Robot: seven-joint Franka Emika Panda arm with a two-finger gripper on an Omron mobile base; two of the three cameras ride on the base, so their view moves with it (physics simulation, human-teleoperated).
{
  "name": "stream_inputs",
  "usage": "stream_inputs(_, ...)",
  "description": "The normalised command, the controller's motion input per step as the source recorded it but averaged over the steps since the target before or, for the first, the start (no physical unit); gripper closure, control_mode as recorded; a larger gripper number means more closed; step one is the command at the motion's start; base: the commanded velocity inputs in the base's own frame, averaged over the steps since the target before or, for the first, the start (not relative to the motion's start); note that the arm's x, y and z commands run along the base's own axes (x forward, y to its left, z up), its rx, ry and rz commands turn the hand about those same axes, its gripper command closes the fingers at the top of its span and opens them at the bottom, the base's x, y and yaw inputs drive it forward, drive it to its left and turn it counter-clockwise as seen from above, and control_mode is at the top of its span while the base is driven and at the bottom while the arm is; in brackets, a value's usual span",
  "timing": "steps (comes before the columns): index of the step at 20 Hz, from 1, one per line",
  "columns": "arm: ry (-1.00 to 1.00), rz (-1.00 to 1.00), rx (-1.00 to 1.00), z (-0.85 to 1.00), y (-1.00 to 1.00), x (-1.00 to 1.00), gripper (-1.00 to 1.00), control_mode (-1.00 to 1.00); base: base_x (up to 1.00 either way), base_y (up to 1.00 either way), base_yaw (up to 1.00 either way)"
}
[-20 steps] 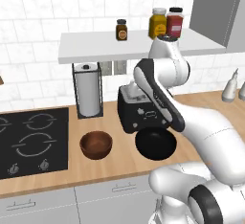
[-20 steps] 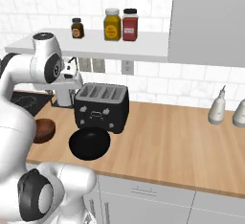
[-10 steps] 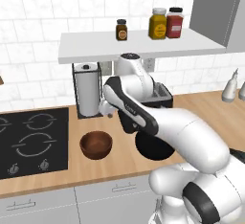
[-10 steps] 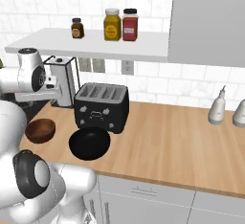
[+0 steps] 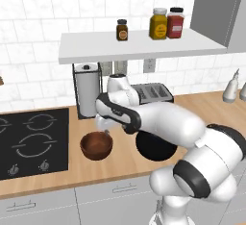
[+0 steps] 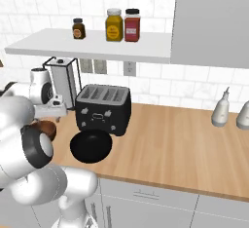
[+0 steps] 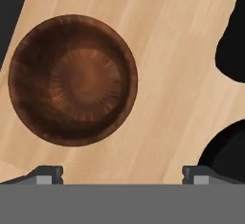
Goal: Pick up the bowls on the counter and stack them on top of one another in the open cabinet. Place the smaller bowl on top of the larger bowl.
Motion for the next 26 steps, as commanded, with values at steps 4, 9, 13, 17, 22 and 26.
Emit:
stream_inputs(4, 0.0, -0.16, -0.04, -0.42, -0.04, 0.04, -1.0, -1.0, 0.0, 0.0, 0.0)
stream_inputs(9, -0.01, -0.05, 0.0, -0.38, 0.01, 0.27, -1.0, -1.0, 0.0, 0.0, 0.0)
stream_inputs(13, 0.0, -0.03, 0.0, -0.21, 0.0, 0.14, -1.0, -1.0, 0.0, 0.0, 0.0)
stream_inputs(17, 0.0, -0.03, 0.0, -0.25, 0.11, 0.02, -1.0, -1.0, 0.0, 0.0, 0.0)
stream_inputs(22, 0.0, 0.0, 0.0, -0.28, 0.15, 0.03, -1.0, -1.0, 0.0, 0.0, 0.0)
stream_inputs(26, 0.0, 0.0, -0.03, -0.27, 0.15, 0.14, -1.0, -1.0, 0.0, 0.0, 0.0)
